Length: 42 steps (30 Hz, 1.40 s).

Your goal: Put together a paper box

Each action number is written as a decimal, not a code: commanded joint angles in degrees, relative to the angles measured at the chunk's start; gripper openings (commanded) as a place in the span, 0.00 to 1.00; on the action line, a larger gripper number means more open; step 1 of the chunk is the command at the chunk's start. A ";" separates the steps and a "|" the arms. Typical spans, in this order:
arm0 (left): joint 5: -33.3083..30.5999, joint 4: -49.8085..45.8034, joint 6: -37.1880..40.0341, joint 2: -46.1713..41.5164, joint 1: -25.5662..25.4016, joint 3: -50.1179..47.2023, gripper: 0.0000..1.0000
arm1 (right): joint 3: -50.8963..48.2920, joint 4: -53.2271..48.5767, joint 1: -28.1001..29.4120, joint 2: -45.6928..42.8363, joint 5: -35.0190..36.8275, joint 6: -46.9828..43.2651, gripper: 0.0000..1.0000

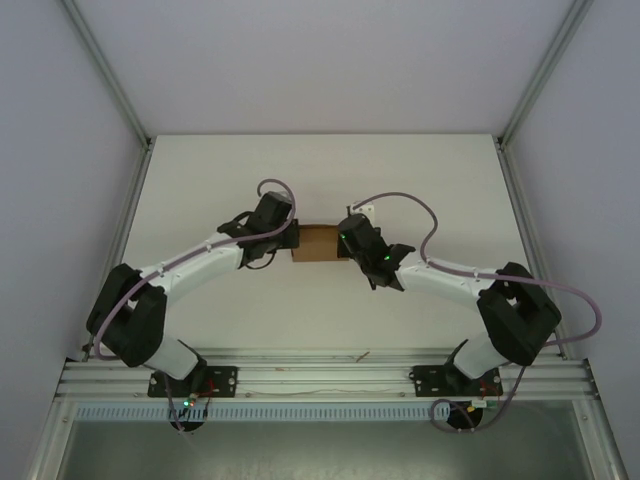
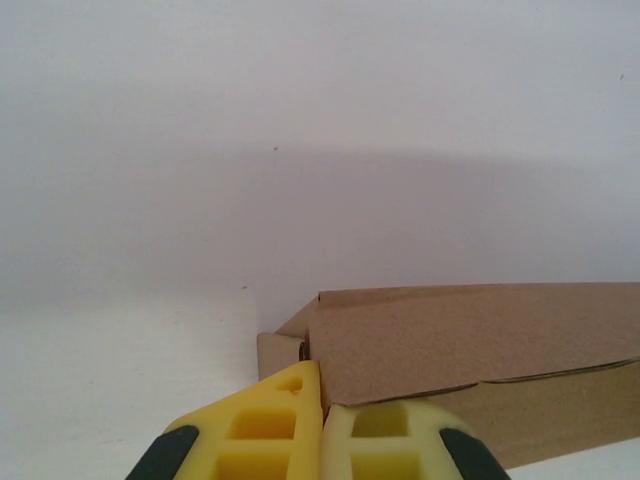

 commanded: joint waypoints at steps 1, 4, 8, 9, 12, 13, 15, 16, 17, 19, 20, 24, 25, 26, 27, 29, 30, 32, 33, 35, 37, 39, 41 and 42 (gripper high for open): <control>0.35 -12.84 -1.56 1.94 -0.09 -5.72 0.00 | -3.48 -8.67 -0.12 -0.07 0.76 -1.12 0.05; 0.68 -12.77 -1.00 2.89 -0.30 -4.57 0.00 | -2.53 -8.44 -0.17 -1.79 -0.01 -1.12 0.12; -2.21 -13.71 -0.57 3.65 -1.61 -2.63 0.00 | 1.90 -10.69 -0.14 -4.06 -1.77 -1.13 0.31; -2.69 -13.98 -0.27 3.74 -2.03 -2.25 0.00 | 2.60 -10.54 -0.20 -4.60 -2.26 -1.09 0.34; -3.89 -14.31 -0.10 3.94 -3.05 -1.47 0.00 | 4.02 -9.79 -0.53 -6.23 -4.03 -1.12 0.41; -4.27 -14.45 -0.25 3.92 -3.25 -1.28 0.00 | 4.50 -9.74 -0.79 -6.69 -4.79 -0.92 0.44; -4.81 -14.77 -0.33 3.84 -3.42 -1.09 0.00 | 4.89 -9.55 -1.45 -7.37 -6.87 -0.64 0.49; -5.34 -14.83 -0.44 3.85 -3.56 -0.90 0.00 | 5.04 -9.29 -1.80 -7.67 -7.94 -0.42 0.51; -5.54 -14.86 -0.30 3.76 -3.69 -0.86 0.00 | 5.07 -9.10 -2.13 -7.78 -9.28 -0.60 0.52; -5.55 -14.92 -0.31 3.78 -3.78 -0.64 0.00 | 5.44 -9.25 -2.89 -7.61 -12.04 -0.91 0.55; -5.43 -14.87 -0.19 3.87 -3.91 -0.32 0.00 | 5.40 -9.35 -3.12 -7.62 -12.79 -1.17 0.57; -6.25 -15.16 0.29 4.32 -4.72 0.77 0.00 | 5.99 -7.94 -4.52 -6.58 -10.25 2.23 0.57; -6.30 -15.36 0.49 4.53 -4.90 1.16 0.00 | 6.45 -7.94 -5.09 -5.85 -9.47 3.09 0.57; -6.48 -15.43 0.54 4.63 -4.94 1.38 0.00 | 7.00 -8.02 -5.70 -5.00 -9.26 3.54 0.57; -6.39 -15.35 0.71 4.71 -5.09 1.52 0.00 | 7.64 -8.31 -6.20 -4.24 -8.92 4.00 0.57; -6.51 -15.16 0.90 4.75 -5.27 1.49 0.00 | 8.67 -8.83 -6.97 -2.72 -9.32 4.40 0.55; -6.52 -15.18 0.99 4.77 -5.27 1.59 0.00 | 9.17 -9.52 -7.13 -1.99 -9.30 4.51 0.55; -6.91 -15.17 0.87 4.74 -5.28 1.82 0.00 | 9.78 -11.88 -7.26 -0.92 -8.65 4.83 0.52; -6.78 -15.12 0.95 4.64 -5.33 1.90 0.00 | 9.53 -13.01 -7.27 -0.60 -8.12 5.38 0.51; -6.56 -14.76 0.97 4.26 -5.36 1.79 0.00 | 7.89 -13.44 -7.28 -0.41 -8.51 5.97 0.48; -5.92 -14.49 1.42 4.10 -5.36 1.96 0.00 | 5.28 -12.14 -7.26 -0.25 -9.68 6.56 0.48; -5.51 -14.89 2.04 3.94 -5.36 2.34 0.00 | 3.66 -11.56 -7.27 0.41 -11.06 6.97 0.47; -4.30 -15.24 2.55 3.25 -5.45 2.94 0.02 | 2.65 -11.45 -7.24 1.31 -11.94 7.53 0.46; -3.38 -15.17 3.16 2.61 -5.52 3.15 0.11 | 2.29 -11.29 -7.28 1.64 -12.25 8.10 0.46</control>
